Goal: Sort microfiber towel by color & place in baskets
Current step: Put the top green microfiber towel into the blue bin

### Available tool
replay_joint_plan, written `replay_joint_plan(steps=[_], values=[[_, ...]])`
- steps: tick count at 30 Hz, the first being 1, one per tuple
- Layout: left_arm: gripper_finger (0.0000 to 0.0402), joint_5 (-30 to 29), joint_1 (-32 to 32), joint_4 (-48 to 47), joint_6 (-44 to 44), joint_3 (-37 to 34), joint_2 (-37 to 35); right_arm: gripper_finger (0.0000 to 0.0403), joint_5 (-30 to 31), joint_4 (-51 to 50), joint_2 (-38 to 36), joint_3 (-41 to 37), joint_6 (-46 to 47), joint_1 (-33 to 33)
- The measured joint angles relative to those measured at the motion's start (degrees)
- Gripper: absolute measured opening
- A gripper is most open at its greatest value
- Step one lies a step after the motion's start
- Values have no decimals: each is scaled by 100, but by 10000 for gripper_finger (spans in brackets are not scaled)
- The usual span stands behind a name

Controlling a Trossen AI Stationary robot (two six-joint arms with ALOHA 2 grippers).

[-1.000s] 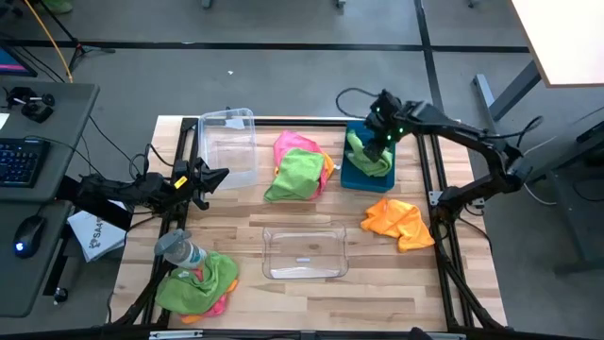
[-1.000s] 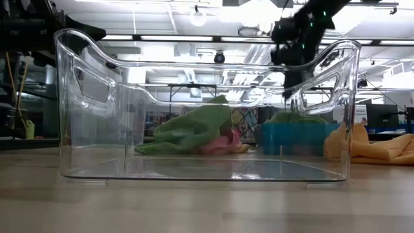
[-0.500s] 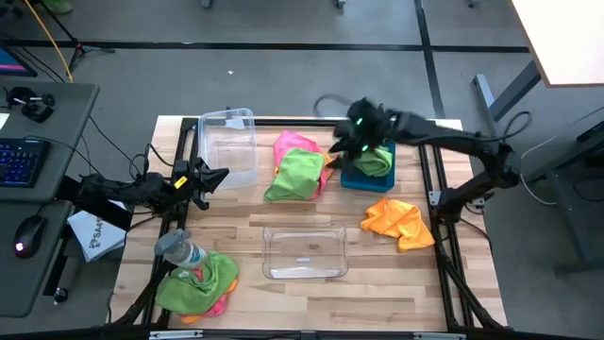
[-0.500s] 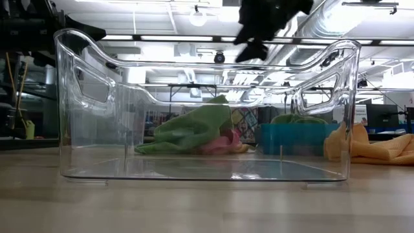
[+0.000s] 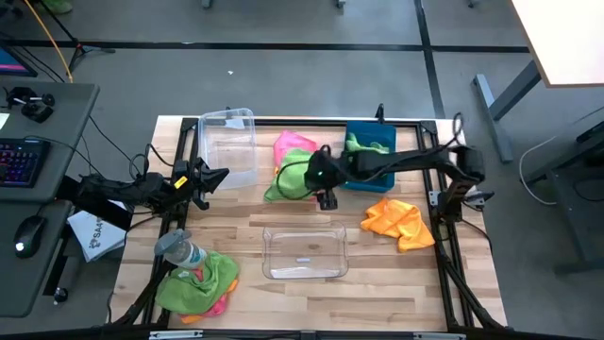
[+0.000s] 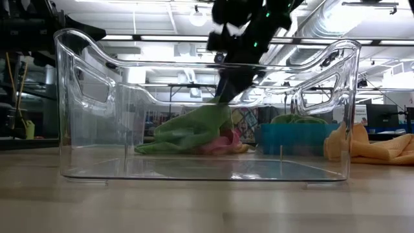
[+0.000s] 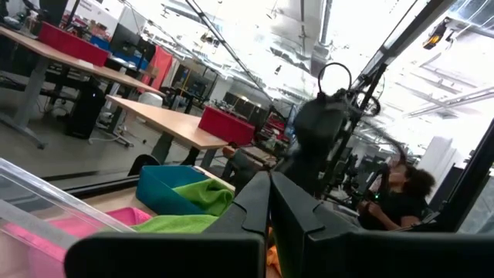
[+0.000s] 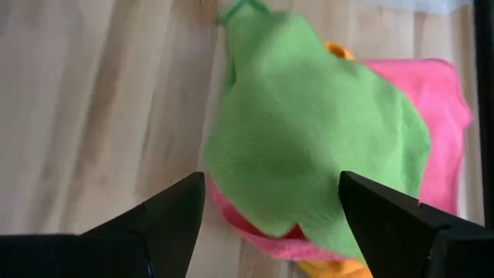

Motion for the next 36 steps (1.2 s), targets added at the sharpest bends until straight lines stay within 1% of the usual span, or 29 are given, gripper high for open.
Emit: replay_joint_plan(steps=[3,5,6,7,10,11,14,16,18,20,22,24,26,28,32,34,36], values=[[0,0,1,0,0,0,0,290,473,184,275,0,-21,41],[0,0,1,2,0,2,-1,263,747,188,385,0,-34,65],[0,0,2,0,0,0,1,237,787,177,395,2,-26,68],[0,0,0,0,0,0,1,201,801,119,393,45,67,72],[0,-1,1,0,0,1,1,53,674,-171,233,439,367,68],[0,-1,0,1,0,0,1,28,654,-277,133,640,411,56],[0,0,2,0,0,0,0,28,701,-560,-243,1415,414,-49],[0,0,2,0,0,2,-1,12,716,-785,-501,1917,385,-233],[0,0,2,0,0,0,1,7,802,-1088,-768,2306,411,-469],[0,0,1,0,0,0,0,9,1094,-1447,-1055,2552,567,-708],[0,0,0,1,0,1,-1,4,1441,-2033,-1372,2587,640,-965],[0,-2,2,0,0,2,0,4,1752,-2580,-1710,2390,856,-1212],[0,0,2,0,0,0,-1,3,1804,-2949,-2099,1970,1117,-1441],[0,0,1,0,0,0,-1,2,1832,-3026,-2555,1404,1257,-1598],[0,-1,2,2,0,0,1,1,1968,-2789,-3365,150,1562,-1864],[0,0,-1,0,0,0,-1,1,1924,-2434,-3585,-430,1809,-1943],[0,-2,-1,0,0,0,1,1,1725,-1845,-3717,-937,1872,-1976]])
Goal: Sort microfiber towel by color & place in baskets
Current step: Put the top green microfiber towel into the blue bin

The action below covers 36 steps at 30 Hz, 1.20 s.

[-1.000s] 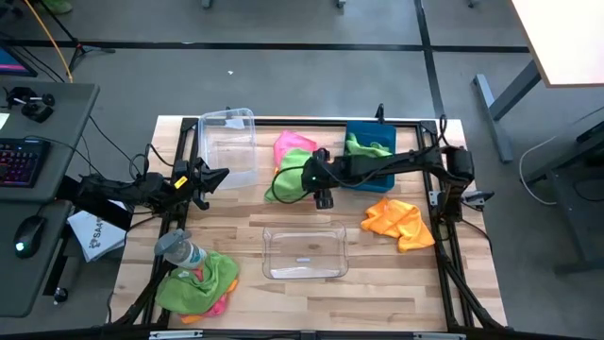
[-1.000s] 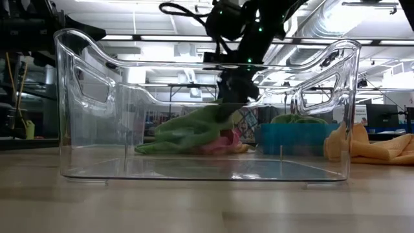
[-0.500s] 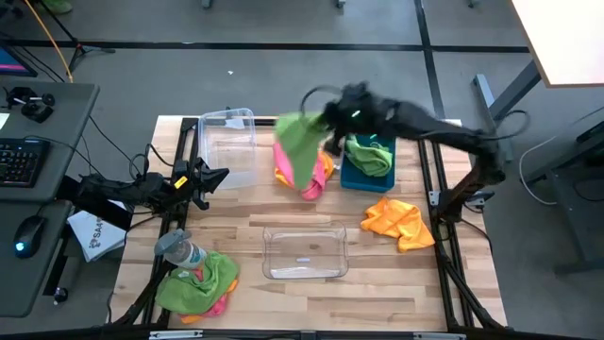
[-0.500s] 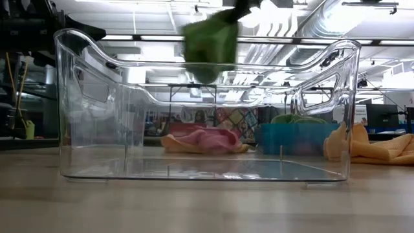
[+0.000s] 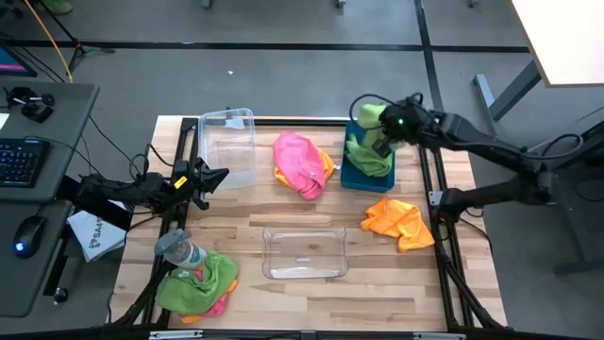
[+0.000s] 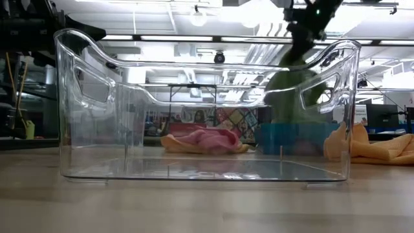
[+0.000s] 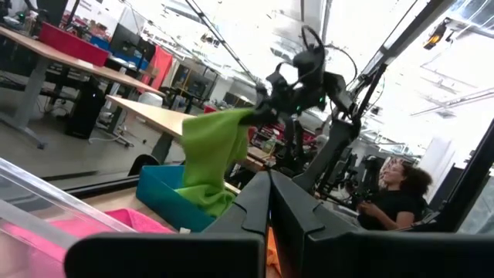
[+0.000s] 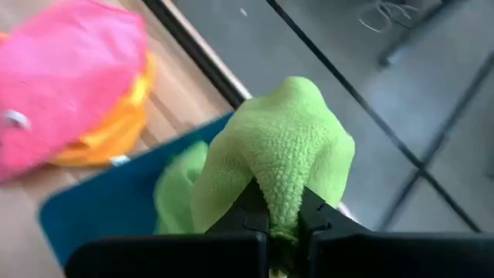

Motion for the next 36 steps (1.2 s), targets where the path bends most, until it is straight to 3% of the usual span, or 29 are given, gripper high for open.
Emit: replay_joint_plan(steps=[4,9,19,23,30,36], values=[[0,1,2,0,0,0,-1,1,-221,863,46,-728,357,0],[0,2,1,0,0,1,0,0,-377,1134,61,-1329,557,0],[0,2,1,0,0,0,-1,0,-1723,2133,54,-2494,940,0],[0,2,0,2,0,0,0,0,-1910,2489,108,-2815,1239,-3],[0,2,1,0,0,1,-1,4,-2265,2271,439,-2833,1286,-44],[0,2,2,0,0,0,0,75,-1671,264,428,-2283,636,-150]])
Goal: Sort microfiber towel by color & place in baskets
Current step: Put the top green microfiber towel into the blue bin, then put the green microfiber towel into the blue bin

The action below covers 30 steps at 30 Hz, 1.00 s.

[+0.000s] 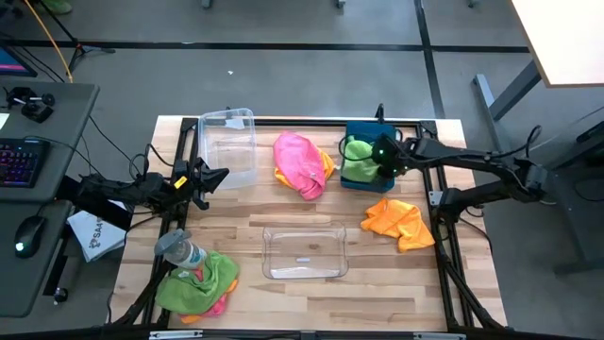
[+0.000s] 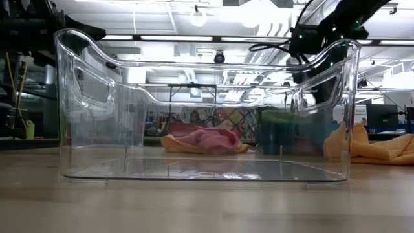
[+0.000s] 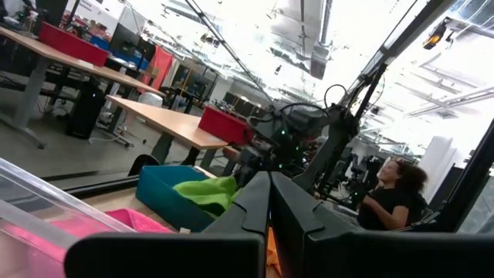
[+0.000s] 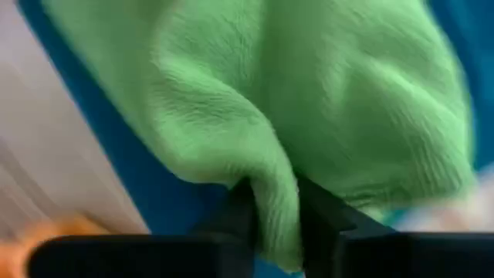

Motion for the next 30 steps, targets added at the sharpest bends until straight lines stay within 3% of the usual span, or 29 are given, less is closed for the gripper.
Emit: replay_joint_plan(steps=[4,9,12,16,22,26,30], values=[[0,0,0,0,-1,0,-2,127,113,-245,0,373,-300,-32],[0,0,0,0,0,0,0,160,493,-196,86,420,-245,-45],[0,-1,0,0,0,0,0,179,334,-80,261,382,56,-35],[0,0,0,0,0,0,-2,217,194,-716,391,722,-10,-27],[0,0,1,0,0,0,0,259,-556,-1531,330,1890,-416,-32],[0,0,1,0,0,0,-2,263,-671,-1850,330,2592,-433,-32],[0,0,0,0,0,0,0,264,-1888,-1385,328,2868,421,-4]])
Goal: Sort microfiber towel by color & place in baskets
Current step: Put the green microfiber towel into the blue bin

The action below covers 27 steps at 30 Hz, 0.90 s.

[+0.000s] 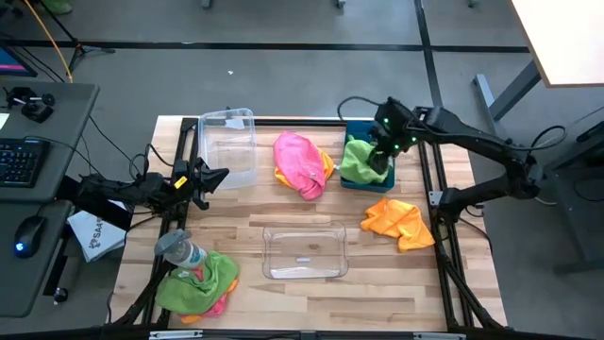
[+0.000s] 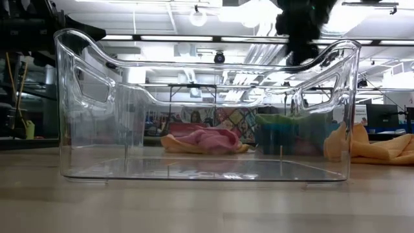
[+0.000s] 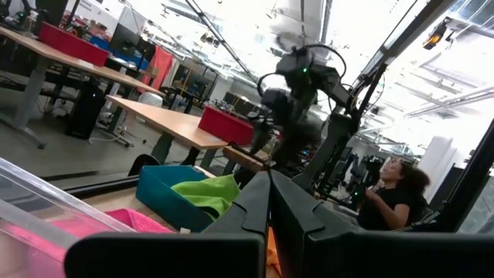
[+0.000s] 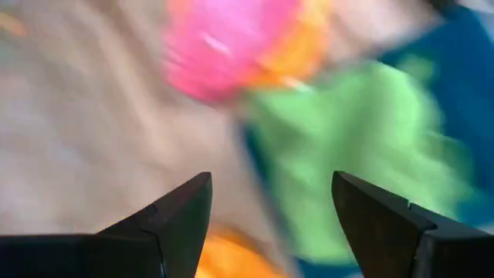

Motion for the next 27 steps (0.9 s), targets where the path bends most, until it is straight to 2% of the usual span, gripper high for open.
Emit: replay_joint_plan(steps=[3,12,17,19,23,27], values=[[0,0,1,0,0,0,-2,264,-878,992,2,-40,792,258],[0,-1,1,0,0,2,-1,264,-799,3762,2,-44,2020,1134],[0,0,7,345,-75,0,-1,264,-804,3897,2,-47,2443,1320],[0,-19,7,808,-475,-2,0,264,-807,3842,2,-48,2500,1375],[0,-541,7,1941,-798,5,31,264,-809,3795,2,-50,2487,1417],[0,-515,7,2314,-792,272,88,264,-812,3788,2,-50,2309,1417]])
